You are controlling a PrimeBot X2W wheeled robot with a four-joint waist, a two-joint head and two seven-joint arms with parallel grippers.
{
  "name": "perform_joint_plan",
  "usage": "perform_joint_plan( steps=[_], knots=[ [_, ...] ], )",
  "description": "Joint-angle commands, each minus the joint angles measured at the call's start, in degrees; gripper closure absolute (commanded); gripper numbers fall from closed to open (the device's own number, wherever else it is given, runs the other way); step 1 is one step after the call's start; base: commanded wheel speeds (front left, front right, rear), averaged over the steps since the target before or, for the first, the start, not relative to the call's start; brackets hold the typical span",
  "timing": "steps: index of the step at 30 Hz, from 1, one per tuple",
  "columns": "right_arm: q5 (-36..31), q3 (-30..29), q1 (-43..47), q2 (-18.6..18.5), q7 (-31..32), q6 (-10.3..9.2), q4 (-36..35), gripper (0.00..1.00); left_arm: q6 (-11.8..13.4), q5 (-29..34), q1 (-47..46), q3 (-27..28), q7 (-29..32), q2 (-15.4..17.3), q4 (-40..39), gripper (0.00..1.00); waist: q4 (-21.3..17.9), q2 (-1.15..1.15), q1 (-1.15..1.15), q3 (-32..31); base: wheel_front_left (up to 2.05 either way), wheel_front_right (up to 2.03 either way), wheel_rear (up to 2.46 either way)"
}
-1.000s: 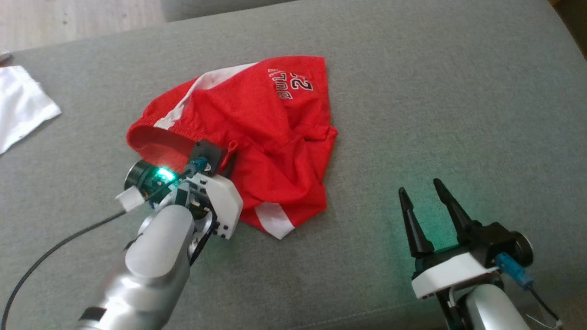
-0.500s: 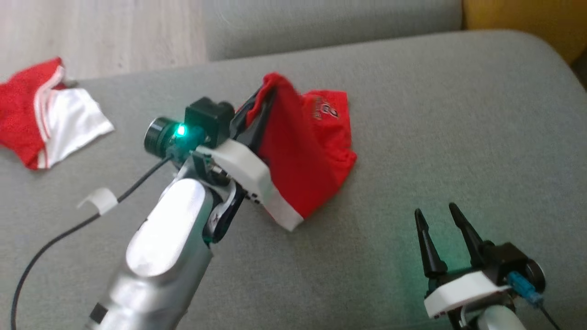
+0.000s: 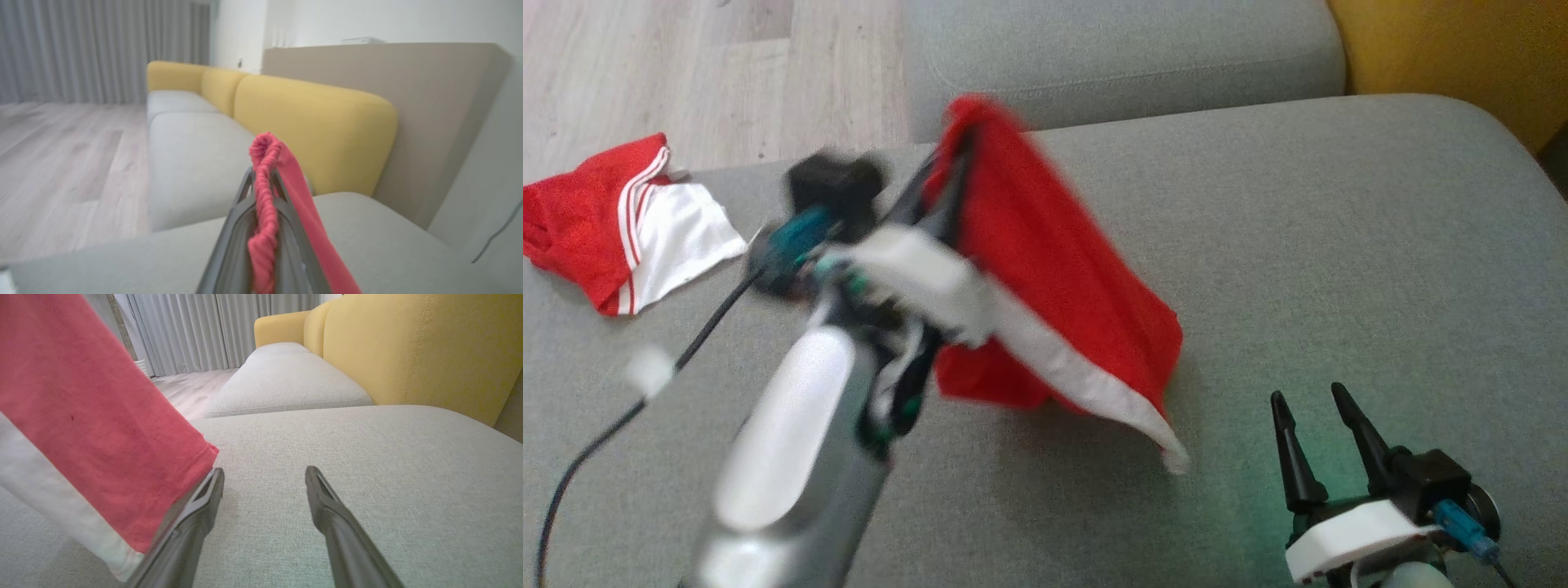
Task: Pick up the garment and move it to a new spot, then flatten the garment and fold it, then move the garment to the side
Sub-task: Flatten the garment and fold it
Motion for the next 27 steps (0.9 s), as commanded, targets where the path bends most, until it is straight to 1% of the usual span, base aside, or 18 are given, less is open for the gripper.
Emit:
perform_joint_plan(
  steps=[1,4,8,9,12,19,20,21,22,23,27],
  knots=[
    [0.0,1.2,-2.2,-0.3,-0.6,-0.04,-1.7,0.00,1.5,-0.2,1.6,4.3,-1.2,2.8,-0.1,1.00,0.0,0.00,0.00,0.5,0.00,0.00,0.00],
    [-0.4,1.0,-2.7,-0.3,-0.6,-0.04,-1.8,0.00,3.9,-1.4,7.4,8.2,-4.1,4.6,2.9,1.00,0.2,0.00,0.00,1.6,0.00,0.00,0.00],
    [-1.2,0.4,-3.5,-0.3,-0.6,-0.04,-1.8,0.00,5.4,-4.5,14.1,13.1,-8.6,5.0,6.7,1.00,0.8,0.00,0.00,3.0,0.00,0.00,0.00],
    [-1.2,0.4,-3.5,-0.3,-0.6,-0.04,-1.8,0.00,5.4,-4.5,14.1,13.1,-8.6,5.0,6.7,1.00,0.8,0.00,0.00,3.0,0.00,0.00,0.00],
    [-1.7,0.2,-3.9,-0.3,-0.6,-0.04,-1.9,0.00,5.3,-6.1,17.6,15.2,-11.8,5.0,9.9,1.00,1.2,0.00,0.00,3.8,0.00,0.00,0.00],
    [-2.9,0.0,-4.5,-0.3,-0.6,-0.04,-1.9,0.00,2.9,-8.6,20.2,16.7,-18.2,2.9,16.5,1.00,1.8,0.00,0.00,5.2,0.00,0.00,0.00],
    [-3.0,0.0,-4.6,-0.3,-0.6,-0.04,-1.9,0.00,2.5,-8.7,20.2,16.7,-19.1,2.7,17.3,0.78,1.9,0.00,0.00,5.3,0.00,0.00,0.00],
    [-3.1,0.2,-4.7,-0.3,-0.6,-0.04,-1.8,0.00,2.0,-8.8,20.1,16.6,-19.9,2.5,18.0,0.52,1.9,0.00,0.00,5.5,0.00,0.00,0.00],
    [-3.2,0.3,-4.8,-0.3,-0.6,-0.04,-1.8,0.00,1.5,-8.9,20.0,16.6,-20.7,2.4,18.6,0.03,2.0,0.00,0.00,5.5,0.00,0.00,0.00],
    [-3.3,0.4,-4.8,-0.3,-0.6,-0.04,-1.8,0.00,0.9,-9.0,19.8,16.6,-21.6,2.3,19.1,0.00,2.1,0.00,0.00,5.6,0.00,0.00,0.00],
    [-3.3,0.6,-4.9,-0.3,-0.6,-0.04,-1.5,0.00,-0.7,-7.9,19.3,16.0,-25.2,2.9,20.6,0.00,2.5,0.00,0.00,5.3,0.00,0.00,0.00]
  ],
)
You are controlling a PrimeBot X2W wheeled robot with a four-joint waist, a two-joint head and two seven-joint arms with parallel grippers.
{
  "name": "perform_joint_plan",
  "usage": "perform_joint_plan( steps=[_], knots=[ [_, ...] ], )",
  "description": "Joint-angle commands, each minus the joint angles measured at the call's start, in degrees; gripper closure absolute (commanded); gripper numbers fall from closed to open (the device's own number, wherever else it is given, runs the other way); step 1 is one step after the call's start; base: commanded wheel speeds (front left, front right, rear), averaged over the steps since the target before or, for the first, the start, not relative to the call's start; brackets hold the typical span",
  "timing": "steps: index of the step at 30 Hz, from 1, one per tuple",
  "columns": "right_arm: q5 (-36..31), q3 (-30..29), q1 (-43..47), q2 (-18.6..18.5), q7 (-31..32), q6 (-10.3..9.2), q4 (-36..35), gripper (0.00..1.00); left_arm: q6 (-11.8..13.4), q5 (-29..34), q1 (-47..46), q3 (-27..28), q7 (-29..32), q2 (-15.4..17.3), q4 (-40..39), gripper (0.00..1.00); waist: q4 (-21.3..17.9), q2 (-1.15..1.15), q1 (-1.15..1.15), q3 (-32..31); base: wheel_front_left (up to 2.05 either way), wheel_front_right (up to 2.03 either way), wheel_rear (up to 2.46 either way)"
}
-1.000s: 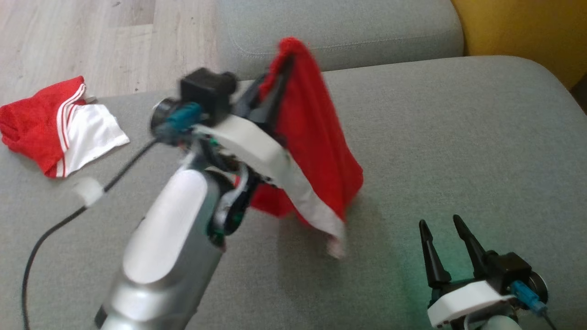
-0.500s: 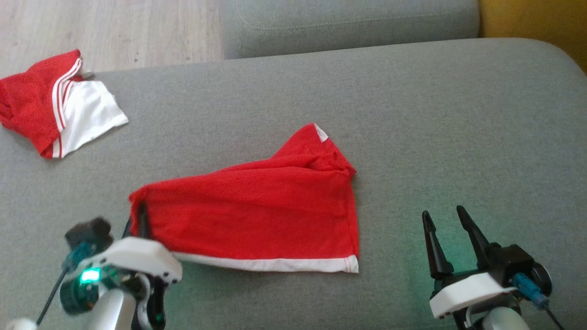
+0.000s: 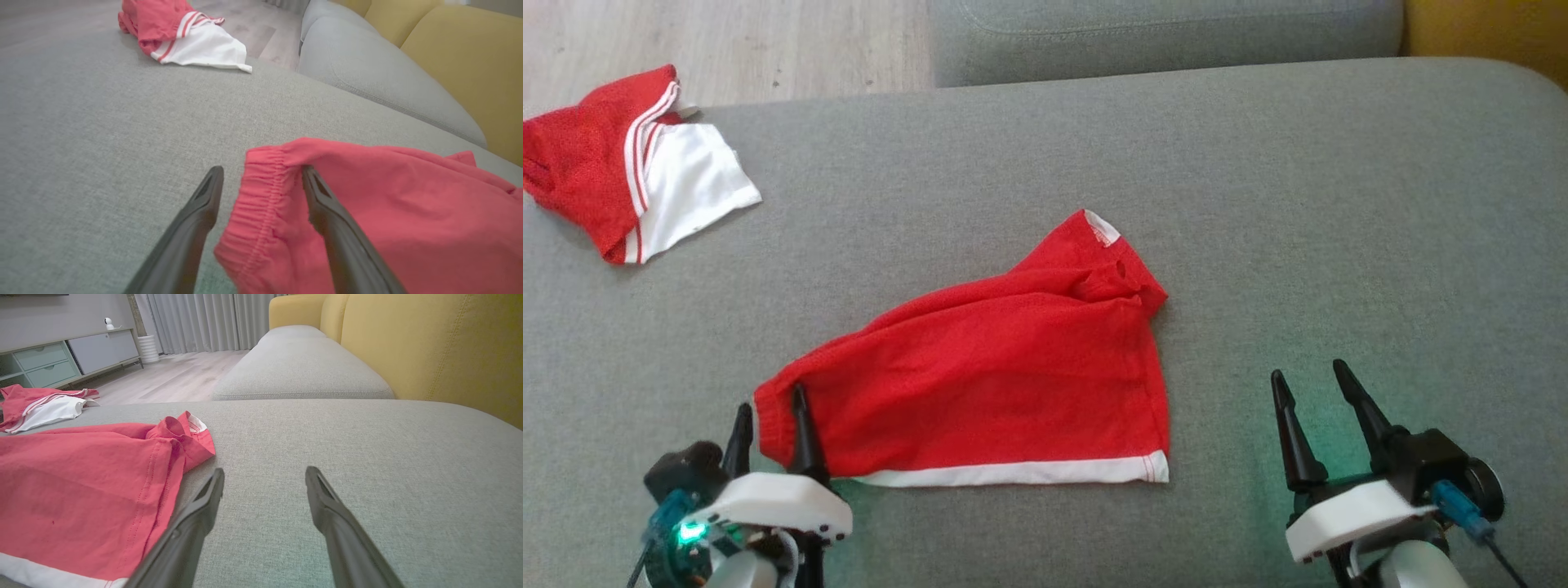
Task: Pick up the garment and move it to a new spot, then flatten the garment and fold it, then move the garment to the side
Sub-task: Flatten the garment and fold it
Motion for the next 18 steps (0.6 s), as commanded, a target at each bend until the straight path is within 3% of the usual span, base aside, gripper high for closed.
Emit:
perform_joint_plan(
  steps=[1,8,18],
  knots=[
    [-0.2,1.3,-2.4,-0.3,-0.6,-0.04,-1.4,0.00,-0.5,0.7,-2.4,1.5,-1.7,1.5,-1.2,0.00,0.2,0.00,-0.01,-0.5,0.00,0.00,0.00],
    [0.4,2.6,-2.4,-0.3,-0.6,-0.04,-0.4,0.00,-1.6,2.9,-1.0,0.1,-4.8,3.0,-2.9,0.00,1.5,0.00,-0.01,-2.7,0.00,0.00,0.00],
    [0.8,6.1,-5.9,-0.3,-0.1,-0.04,4.3,0.00,-0.2,6.3,3.0,-3.1,-5.8,3.1,-10.9,0.00,6.8,0.00,-0.01,-4.7,0.00,0.00,0.00]
  ],
)
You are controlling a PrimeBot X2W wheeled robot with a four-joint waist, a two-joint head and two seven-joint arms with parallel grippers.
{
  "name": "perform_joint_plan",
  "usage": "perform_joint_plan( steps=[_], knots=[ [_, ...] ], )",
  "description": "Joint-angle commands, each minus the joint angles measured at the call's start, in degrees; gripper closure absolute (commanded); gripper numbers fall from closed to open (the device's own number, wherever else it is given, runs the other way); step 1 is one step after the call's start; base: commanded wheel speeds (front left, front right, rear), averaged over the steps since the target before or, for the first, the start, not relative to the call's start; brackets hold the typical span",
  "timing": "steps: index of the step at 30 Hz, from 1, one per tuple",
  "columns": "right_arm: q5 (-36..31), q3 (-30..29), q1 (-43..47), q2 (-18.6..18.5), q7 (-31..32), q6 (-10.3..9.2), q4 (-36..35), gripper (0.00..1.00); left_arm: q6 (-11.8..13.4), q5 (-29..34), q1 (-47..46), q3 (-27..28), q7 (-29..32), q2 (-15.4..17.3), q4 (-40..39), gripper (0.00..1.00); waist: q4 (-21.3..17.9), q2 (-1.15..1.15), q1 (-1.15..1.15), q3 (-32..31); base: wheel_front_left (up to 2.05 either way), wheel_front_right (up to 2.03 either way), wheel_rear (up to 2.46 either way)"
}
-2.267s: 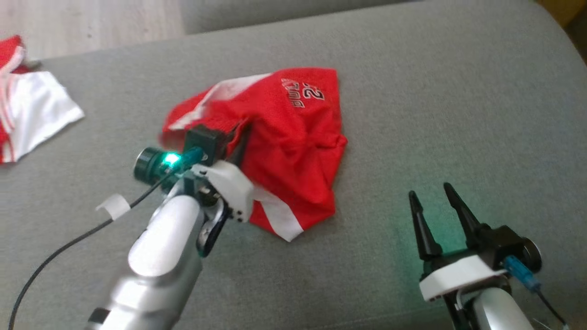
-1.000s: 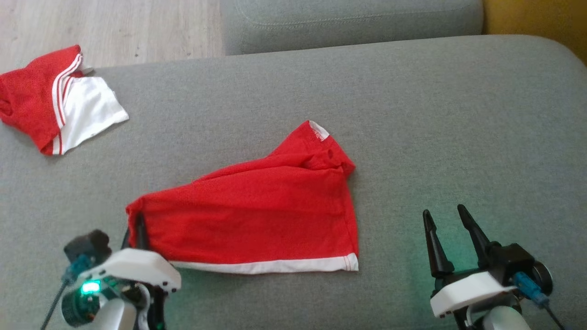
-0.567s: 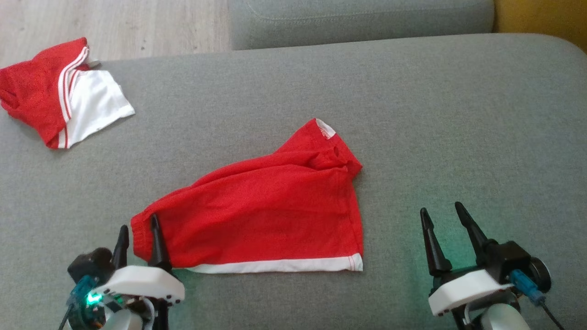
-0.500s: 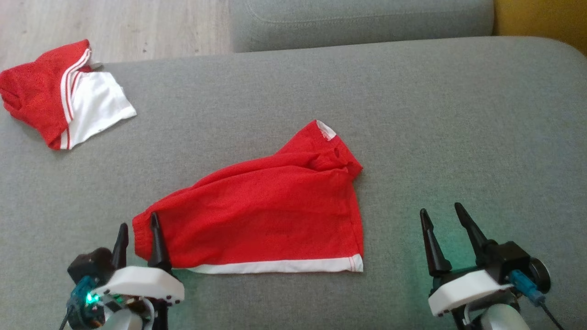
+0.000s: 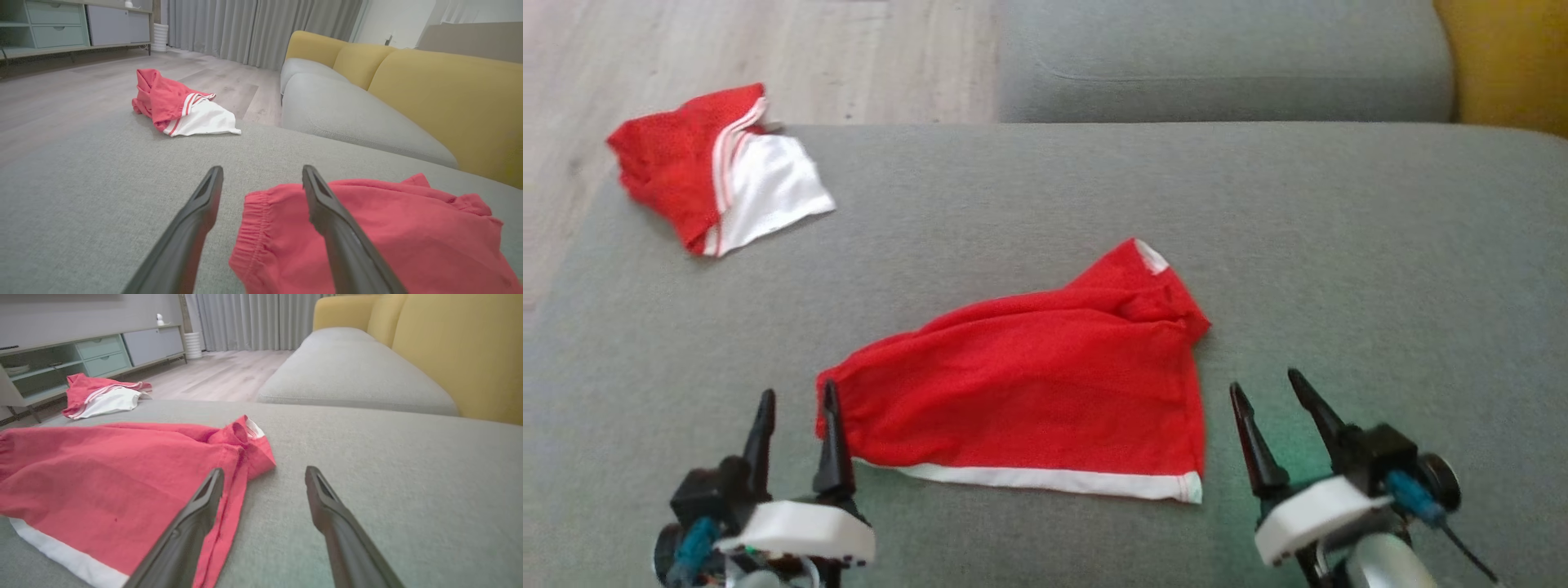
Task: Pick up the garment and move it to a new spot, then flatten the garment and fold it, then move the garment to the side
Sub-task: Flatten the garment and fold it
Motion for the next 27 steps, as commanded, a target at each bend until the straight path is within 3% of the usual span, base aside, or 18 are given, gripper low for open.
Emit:
perform_joint_plan(
  steps=[1,15,22,23,24,25,27],
  knots=[
    [0.8,2.0,-5.0,-0.3,0.1,-0.04,-0.4,0.00,0.5,0.5,-0.7,1.1,-0.5,0.3,-3.3,0.00,2.1,0.00,0.01,-0.1,0.00,0.00,0.00],
    [0.5,1.4,-17.1,-0.3,2.1,-0.04,18.5,0.00,2.5,1.7,3.6,-2.7,0.1,-2.1,-10.2,0.00,11.4,0.00,0.01,3.2,0.00,0.00,0.00],
    [2.1,1.3,-21.8,-0.3,2.4,-0.04,26.6,0.02,3.0,1.9,3.6,-2.8,0.0,-1.9,-11.4,0.00,13.3,0.00,0.01,5.0,0.00,0.00,0.00],
    [2.8,1.6,-22.4,-0.3,2.2,-0.04,27.1,0.38,3.1,1.9,3.6,-2.8,0.0,-1.9,-11.5,0.00,13.4,0.00,0.01,5.3,0.00,0.00,0.00],
    [3.4,1.8,-23.0,-0.3,1.9,-0.04,27.5,0.52,3.2,1.9,3.6,-2.8,-0.1,-1.9,-11.6,0.00,13.3,0.00,0.01,5.4,0.00,0.00,0.00],
    [3.8,1.9,-23.6,-0.3,1.5,-0.04,27.9,1.00,3.3,1.9,3.6,-2.7,-0.2,-1.9,-11.7,0.00,13.2,0.00,0.01,5.5,0.00,0.00,0.00],
    [3.8,0.8,-24.8,-0.3,0.9,-0.04,28.6,1.00,3.5,1.7,3.8,-2.5,-0.3,-1.8,-11.8,0.00,12.6,0.00,0.01,5.7,0.00,0.00,0.00]
  ],
)
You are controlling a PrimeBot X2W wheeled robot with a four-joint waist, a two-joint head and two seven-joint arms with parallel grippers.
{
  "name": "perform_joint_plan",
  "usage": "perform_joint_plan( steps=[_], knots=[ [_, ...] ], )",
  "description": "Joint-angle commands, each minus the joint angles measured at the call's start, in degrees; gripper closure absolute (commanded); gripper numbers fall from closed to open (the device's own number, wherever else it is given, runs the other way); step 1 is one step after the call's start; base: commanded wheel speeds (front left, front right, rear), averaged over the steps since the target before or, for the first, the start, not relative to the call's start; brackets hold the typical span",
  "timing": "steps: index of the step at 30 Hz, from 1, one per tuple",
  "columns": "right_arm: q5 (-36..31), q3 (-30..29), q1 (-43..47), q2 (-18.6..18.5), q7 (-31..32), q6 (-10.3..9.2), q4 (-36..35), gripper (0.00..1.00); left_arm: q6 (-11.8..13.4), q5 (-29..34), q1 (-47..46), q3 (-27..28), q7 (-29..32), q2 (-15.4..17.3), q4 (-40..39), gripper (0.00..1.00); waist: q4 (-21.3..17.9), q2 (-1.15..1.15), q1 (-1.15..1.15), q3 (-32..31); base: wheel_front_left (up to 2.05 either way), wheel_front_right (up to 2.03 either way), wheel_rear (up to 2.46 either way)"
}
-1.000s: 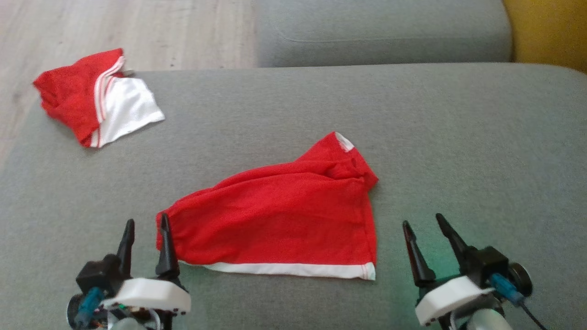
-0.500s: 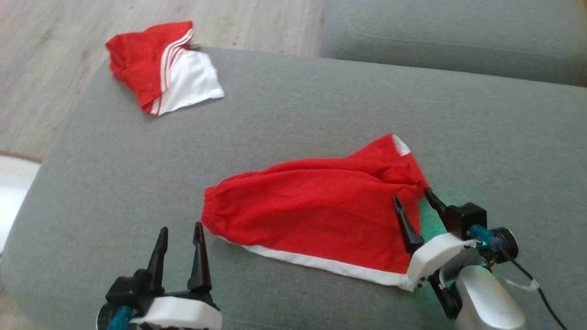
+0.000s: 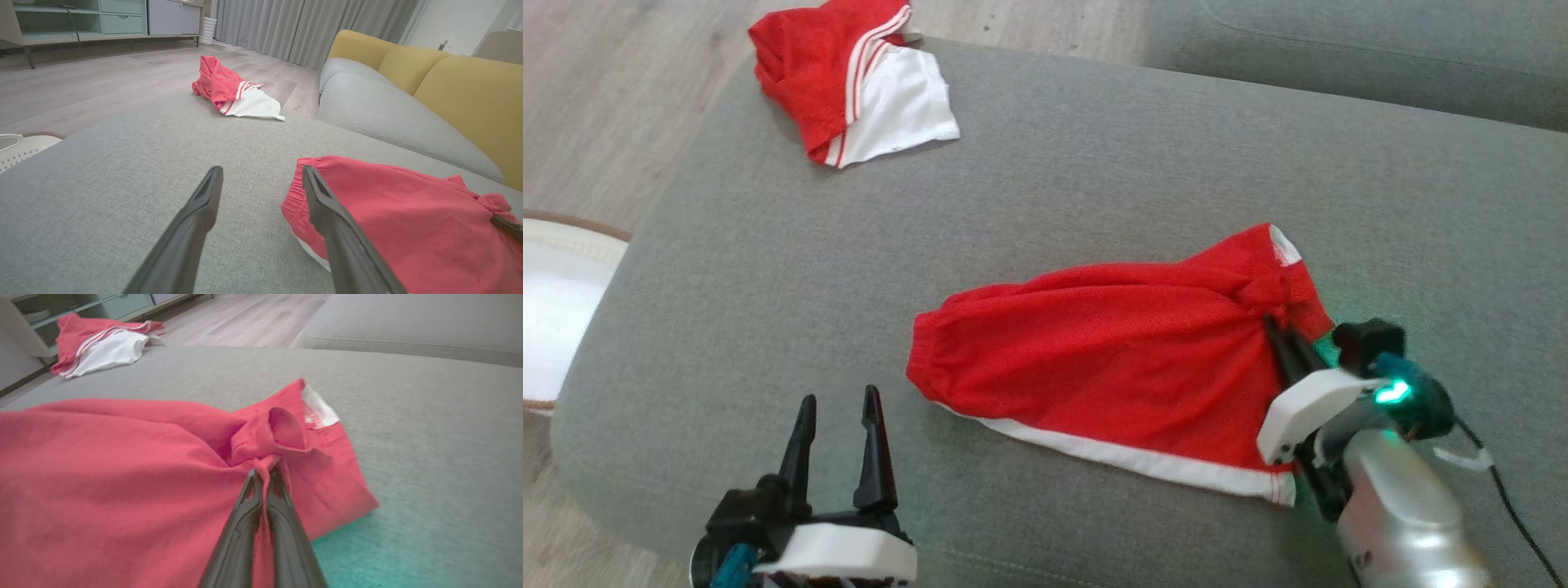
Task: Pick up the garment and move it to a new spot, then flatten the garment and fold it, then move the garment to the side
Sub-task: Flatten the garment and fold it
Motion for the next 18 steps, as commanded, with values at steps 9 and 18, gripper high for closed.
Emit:
perform_joint_plan(
  steps=[9,18],
  knots=[
    [-7.2,-12.9,-6.2,-1.8,-1.7,-0.04,1.7,1.00,0.1,0.1,-1.5,1.5,-1.2,0.1,-2.1,0.00,-3.7,0.00,0.00,1.6,0.00,0.00,0.00],
    [-13.1,-18.8,-8.1,-3.8,-1.3,-0.04,3.2,1.00,-1.0,0.5,-3.2,-0.1,-1.6,-0.1,-1.2,0.00,-6.0,0.00,0.00,3.0,0.00,0.00,0.00]
  ],
)
